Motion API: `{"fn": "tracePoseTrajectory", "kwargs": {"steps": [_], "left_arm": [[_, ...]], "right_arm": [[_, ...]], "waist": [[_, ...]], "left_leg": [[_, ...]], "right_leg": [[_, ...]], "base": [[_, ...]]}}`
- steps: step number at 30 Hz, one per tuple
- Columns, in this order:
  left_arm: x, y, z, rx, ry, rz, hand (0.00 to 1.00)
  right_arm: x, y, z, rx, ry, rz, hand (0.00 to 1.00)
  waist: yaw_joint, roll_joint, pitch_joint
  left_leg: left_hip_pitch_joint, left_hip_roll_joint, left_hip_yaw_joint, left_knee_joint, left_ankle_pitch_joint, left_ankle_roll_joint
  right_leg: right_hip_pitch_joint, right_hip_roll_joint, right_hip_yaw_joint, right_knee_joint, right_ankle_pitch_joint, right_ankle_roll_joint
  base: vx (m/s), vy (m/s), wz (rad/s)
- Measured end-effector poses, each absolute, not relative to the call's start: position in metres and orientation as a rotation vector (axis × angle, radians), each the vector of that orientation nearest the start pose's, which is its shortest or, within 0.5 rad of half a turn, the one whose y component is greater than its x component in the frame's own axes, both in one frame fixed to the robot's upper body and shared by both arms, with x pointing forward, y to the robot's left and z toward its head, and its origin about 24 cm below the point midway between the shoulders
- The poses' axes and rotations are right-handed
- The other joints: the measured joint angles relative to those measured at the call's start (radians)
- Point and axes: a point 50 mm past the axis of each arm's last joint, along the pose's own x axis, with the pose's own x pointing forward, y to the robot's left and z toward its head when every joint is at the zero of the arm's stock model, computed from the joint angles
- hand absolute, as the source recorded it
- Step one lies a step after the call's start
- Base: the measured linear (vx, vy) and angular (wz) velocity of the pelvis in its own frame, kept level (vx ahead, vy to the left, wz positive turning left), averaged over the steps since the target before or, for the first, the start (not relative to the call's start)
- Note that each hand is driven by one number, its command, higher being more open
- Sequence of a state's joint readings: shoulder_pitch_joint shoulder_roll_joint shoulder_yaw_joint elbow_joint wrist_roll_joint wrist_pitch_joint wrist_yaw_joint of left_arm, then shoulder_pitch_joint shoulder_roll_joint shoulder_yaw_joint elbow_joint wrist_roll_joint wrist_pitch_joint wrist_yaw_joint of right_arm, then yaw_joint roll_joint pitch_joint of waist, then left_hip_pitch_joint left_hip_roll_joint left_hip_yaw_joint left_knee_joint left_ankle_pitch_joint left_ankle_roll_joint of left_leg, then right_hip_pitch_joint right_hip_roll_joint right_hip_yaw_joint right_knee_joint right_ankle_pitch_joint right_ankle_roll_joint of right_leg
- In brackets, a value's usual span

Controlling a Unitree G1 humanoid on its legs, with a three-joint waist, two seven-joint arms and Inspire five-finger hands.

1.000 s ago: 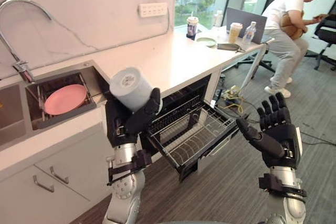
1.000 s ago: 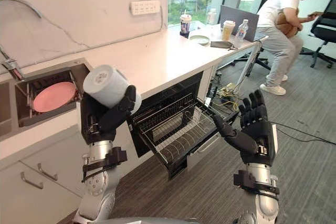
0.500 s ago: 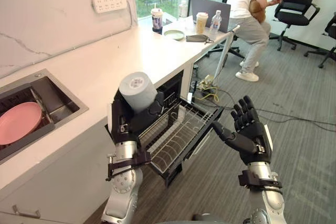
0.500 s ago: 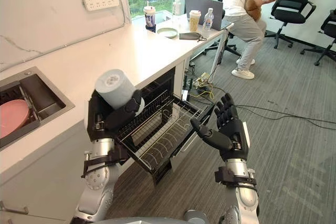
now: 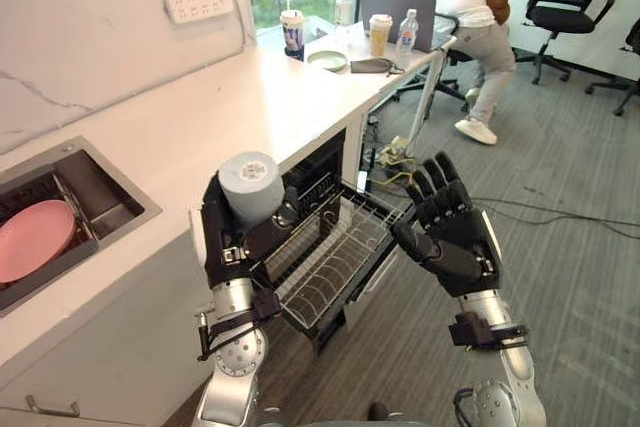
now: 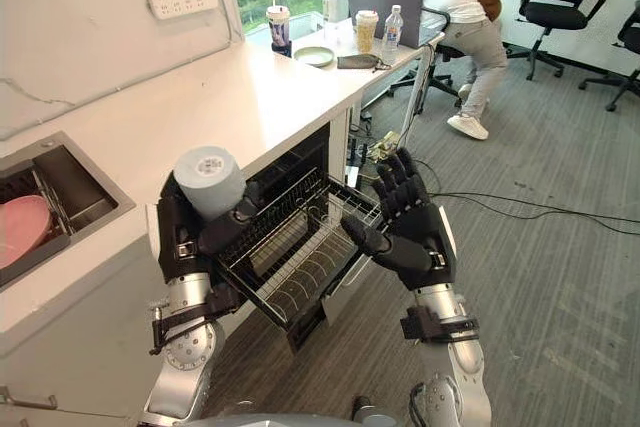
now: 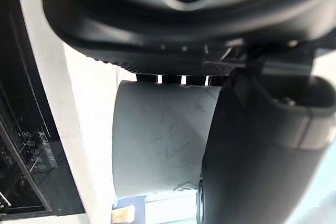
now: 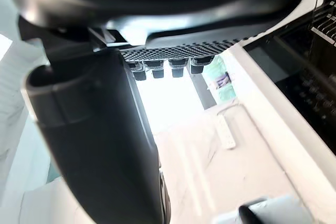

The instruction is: Walk over to the sink, pick up the cup, carry it to the dishwasher, place the cup inside the dishwasher, then close the dishwasher door

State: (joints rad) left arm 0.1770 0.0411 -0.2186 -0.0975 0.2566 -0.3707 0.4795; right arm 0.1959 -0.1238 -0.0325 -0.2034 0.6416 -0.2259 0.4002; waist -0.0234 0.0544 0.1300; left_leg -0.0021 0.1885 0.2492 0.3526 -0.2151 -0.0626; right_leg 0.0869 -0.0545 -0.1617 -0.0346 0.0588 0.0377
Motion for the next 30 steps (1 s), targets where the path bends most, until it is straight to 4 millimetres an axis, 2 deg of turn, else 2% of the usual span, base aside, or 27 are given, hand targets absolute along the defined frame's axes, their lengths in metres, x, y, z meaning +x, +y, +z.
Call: {"fn": "tracePoseTrajectory", "kwargs": {"steps": [2,5,17,25,30], "left_arm": [[0.210,0.119,0.051,0.259,-0.333,0.172,0.00],[0.214,0.113,0.050,0.309,-0.321,0.125,0.00],[0.215,0.092,0.056,0.351,-0.375,0.009,0.00],[0.213,0.087,0.054,0.372,-0.378,-0.062,0.00],[0.211,0.081,0.056,0.379,-0.396,-0.102,0.00]], "right_arm": [[0.212,-0.171,0.079,0.455,-0.352,0.313,1.00],[0.216,-0.159,0.082,0.473,-0.351,0.362,1.00],[0.219,-0.140,0.073,0.408,-0.220,0.386,1.00],[0.220,-0.131,0.066,0.334,-0.145,0.384,1.00],[0.223,-0.124,0.064,0.304,-0.106,0.403,1.00]], "waist": [[-0.002,-0.013,-0.007],[-0.005,-0.013,-0.008],[-0.004,-0.020,-0.021],[0.000,-0.052,-0.043],[0.003,-0.057,-0.046]], "left_leg": [[0.049,-0.049,0.020,-0.087,0.041,0.011],[0.113,-0.105,0.045,-0.219,0.101,0.026],[0.139,-0.121,0.043,-0.281,0.121,0.025],[0.130,-0.122,0.046,-0.282,0.121,0.025],[0.128,-0.123,0.047,-0.282,0.121,0.025]], "right_leg": [[0.017,-0.032,0.009,-0.022,0.025,0.029],[0.020,-0.067,0.020,-0.032,0.033,0.044],[0.028,-0.066,0.014,-0.049,0.032,0.050],[0.016,-0.066,0.018,-0.049,0.033,0.050],[0.014,-0.067,0.019,-0.048,0.033,0.050]], "base": [[0.05,0.098,-0.10],[0.05,0.076,-0.09],[0.00,0.010,0.01],[0.00,0.000,0.00],[0.00,0.000,0.00]]}}
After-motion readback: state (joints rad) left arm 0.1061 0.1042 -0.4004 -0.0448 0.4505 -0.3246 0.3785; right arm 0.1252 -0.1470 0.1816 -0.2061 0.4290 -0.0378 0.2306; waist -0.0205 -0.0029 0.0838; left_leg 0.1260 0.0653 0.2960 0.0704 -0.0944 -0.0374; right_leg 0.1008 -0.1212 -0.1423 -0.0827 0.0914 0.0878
